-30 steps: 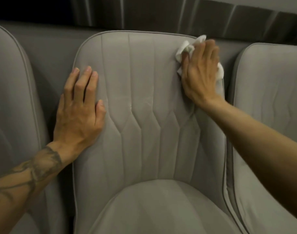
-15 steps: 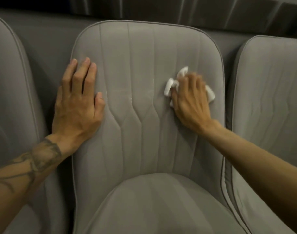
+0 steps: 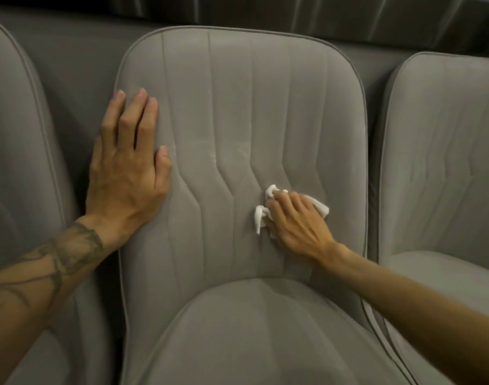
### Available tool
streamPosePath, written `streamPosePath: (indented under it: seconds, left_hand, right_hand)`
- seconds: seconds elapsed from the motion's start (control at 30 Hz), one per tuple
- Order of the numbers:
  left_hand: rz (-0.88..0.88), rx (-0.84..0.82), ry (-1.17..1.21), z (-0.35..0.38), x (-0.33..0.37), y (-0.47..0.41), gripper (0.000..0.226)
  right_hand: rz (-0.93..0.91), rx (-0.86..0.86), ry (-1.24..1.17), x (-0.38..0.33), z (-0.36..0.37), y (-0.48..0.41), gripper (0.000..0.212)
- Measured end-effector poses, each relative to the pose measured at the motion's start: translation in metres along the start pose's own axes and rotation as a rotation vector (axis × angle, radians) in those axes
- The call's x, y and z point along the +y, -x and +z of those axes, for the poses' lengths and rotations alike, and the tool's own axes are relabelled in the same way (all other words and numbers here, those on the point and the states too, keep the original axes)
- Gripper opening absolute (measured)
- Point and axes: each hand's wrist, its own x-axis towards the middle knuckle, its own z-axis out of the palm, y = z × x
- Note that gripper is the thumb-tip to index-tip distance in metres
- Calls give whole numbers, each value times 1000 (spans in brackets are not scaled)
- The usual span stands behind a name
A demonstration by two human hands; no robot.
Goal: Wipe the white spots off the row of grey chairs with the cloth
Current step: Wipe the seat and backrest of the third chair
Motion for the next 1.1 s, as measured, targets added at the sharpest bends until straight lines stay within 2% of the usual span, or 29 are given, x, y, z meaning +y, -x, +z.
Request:
streamPosePath:
  seconds: [0.07,0.13,0.2,0.23,0.3,0.37,0.43,0.57,0.6,0.7,0.77,0.8,0.87,0.93,0.97,1.03,1.1]
  left_hand:
    - [-5,7,7,1,-1,0,65]
    - [3,14,14,1,-2,-1,65]
    - [0,6,9,0,-1,-1,65]
    - [-5,0,4,-1,0,0,65]
    - [-10,-13,-1,-2,2,-1,65]
    - [-7,-24,-9,-4,3,-1,65]
    - [-7,-33,-9,-5,4,-2,65]
    - [-18,-32,-5,-4,3,-1,65]
    - [-15,-31,-2,-4,3,-1,65]
    - [-17,-28,-1,-5,4,-2,65]
    - [-28,-28,0,-4,4,-1,65]
    - [-30,-27,2,-4,4,-1,65]
    - [-24,-23,1,-2,2,0,65]
    - [-24,-23,3,-2,2,-1,65]
    - [-29,-27,3,-2,2,0,66]
    - [-36,-32,5,-3,3,-1,66]
    - [-38,-37,15,-4,5,-2,66]
  right_hand:
    - [-38,3,1,23,-3,-14,35]
    - [182,118,-39,31,-5,-33,29]
    - [401,202,-99,10,0,-33,24]
    - [420,199,-111,-5,6,-26,25]
    - [283,134,-94,-29,13,-5,27]
    - [118,79,-78,-19,13,-4,30]
    - [115,105,-89,4,4,-30,42]
    - [512,362,-102,16,-9,-96,32]
    - [548,375,-109,4,-7,-97,31]
    - [317,257,-183,-22,-3,-72,29]
    - [182,233,-149,-1,-11,-79,35]
    - [198,260,-110,14,-16,-95,41]
    - [384,387,-90,38,-22,-136,44]
    - [572,458,-115,30,-26,-157,41]
    - [590,441,-130,16,-21,-153,44]
    - [412,347,-179,-14,-16,-127,41]
    - [163,278,-200,-16,-16,-105,26]
